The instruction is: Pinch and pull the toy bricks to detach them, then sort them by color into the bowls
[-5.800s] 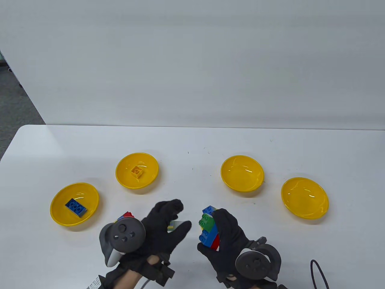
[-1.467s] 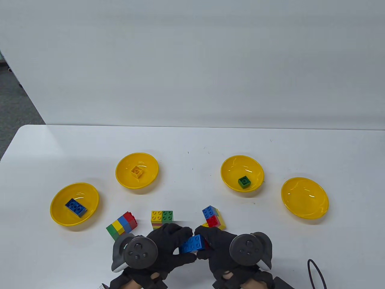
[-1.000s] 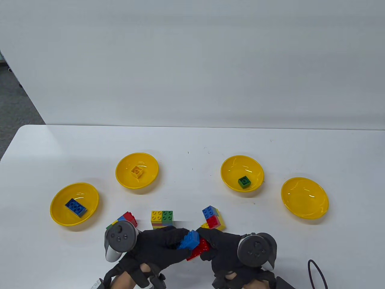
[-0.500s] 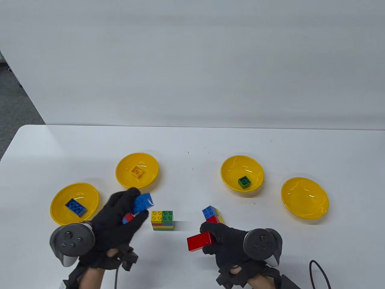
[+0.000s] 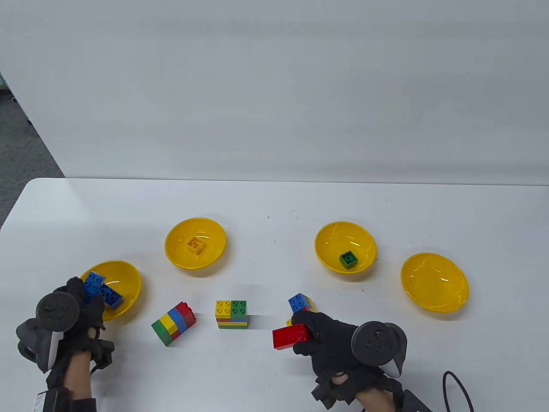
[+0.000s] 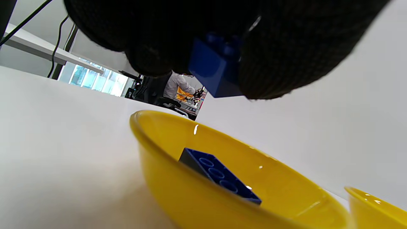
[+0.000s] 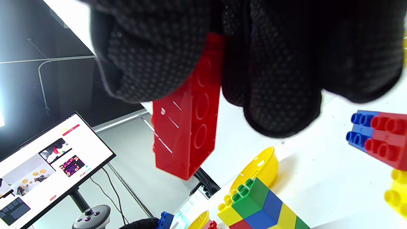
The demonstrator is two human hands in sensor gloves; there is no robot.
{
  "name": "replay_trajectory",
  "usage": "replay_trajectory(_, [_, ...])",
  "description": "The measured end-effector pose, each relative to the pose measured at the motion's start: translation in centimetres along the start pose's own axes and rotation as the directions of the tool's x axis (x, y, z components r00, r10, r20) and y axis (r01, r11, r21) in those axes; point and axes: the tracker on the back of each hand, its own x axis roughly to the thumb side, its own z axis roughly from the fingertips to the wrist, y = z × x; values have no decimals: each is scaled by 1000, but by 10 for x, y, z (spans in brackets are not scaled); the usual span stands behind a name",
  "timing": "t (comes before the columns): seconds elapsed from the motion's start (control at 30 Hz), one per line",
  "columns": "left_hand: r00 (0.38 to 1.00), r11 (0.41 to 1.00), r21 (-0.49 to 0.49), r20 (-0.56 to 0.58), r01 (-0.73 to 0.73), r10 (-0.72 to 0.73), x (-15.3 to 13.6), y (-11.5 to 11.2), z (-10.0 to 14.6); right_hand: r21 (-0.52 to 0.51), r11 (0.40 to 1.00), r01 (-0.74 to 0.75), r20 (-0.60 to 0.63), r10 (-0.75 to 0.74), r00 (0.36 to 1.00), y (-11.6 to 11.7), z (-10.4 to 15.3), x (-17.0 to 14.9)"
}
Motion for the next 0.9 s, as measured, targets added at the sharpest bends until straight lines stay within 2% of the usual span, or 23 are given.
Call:
replay_trajectory(0.17, [1000,1000,4,-8,16,-16,3,-5,1,-4,1000,-2,-7,2,1000,-1,0,-1])
replay_trajectory(0.43, [995,996,33,57,-81,79,16,11,11,-9,1000,-3,-17,3,1000,-3,1,-2])
replay_trajectory(0.53, [988,993,29,111,-113,109,27,16,17,-33,999,-5,-17,5,1000,-11,0,-1])
replay_trajectory(0.63, [977,990,32,168,-140,133,38,23,26,-103,995,-17,-11,16,1000,-34,-3,-1])
replay_trajectory(0.73, [961,983,38,222,-178,165,48,31,36,-182,983,-38,-45,30,999,-67,-10,-7])
replay_trajectory(0.9, [928,970,1,291,-243,232,64,38,46,-310,921,-235,-163,192,968,-130,-21,-23])
